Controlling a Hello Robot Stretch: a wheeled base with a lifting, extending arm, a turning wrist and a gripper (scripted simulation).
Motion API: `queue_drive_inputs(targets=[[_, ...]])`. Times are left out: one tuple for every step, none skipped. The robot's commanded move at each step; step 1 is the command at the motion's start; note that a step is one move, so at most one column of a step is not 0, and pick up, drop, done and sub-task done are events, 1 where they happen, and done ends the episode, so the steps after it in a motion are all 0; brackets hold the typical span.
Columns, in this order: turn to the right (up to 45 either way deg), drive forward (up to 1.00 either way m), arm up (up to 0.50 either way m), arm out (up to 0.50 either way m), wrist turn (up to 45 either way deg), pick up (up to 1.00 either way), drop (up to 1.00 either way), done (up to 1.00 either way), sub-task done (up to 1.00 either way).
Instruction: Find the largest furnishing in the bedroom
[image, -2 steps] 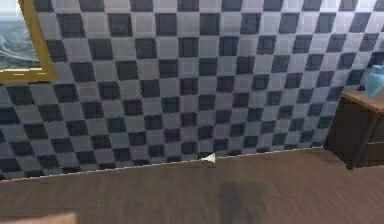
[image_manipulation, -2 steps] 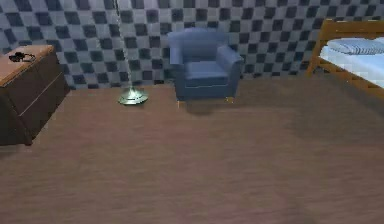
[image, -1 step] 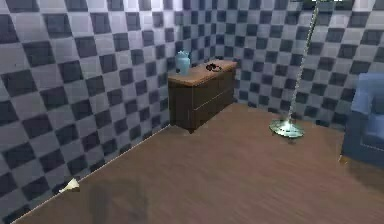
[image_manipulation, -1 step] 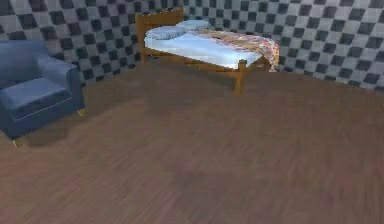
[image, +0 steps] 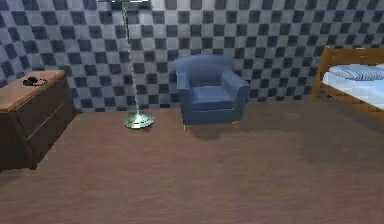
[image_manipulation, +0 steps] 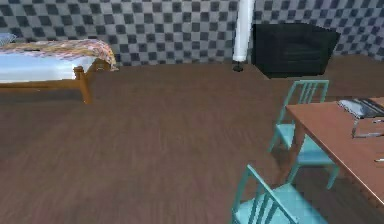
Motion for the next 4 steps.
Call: queue_drive_inputs(targets=[[39.0,0.0,0.0,0.0,0.0,0.0,0.0,0.0,0.0],[0.0,0.35,0.0,0.0,0.0,0.0,0.0,0.0,0.0],[39.0,0.0,0.0,0.0,0.0,0.0,0.0,0.0,0.0],[0.0,0.65,0.0,0.0,0.0,0.0,0.0,0.0,0.0]])
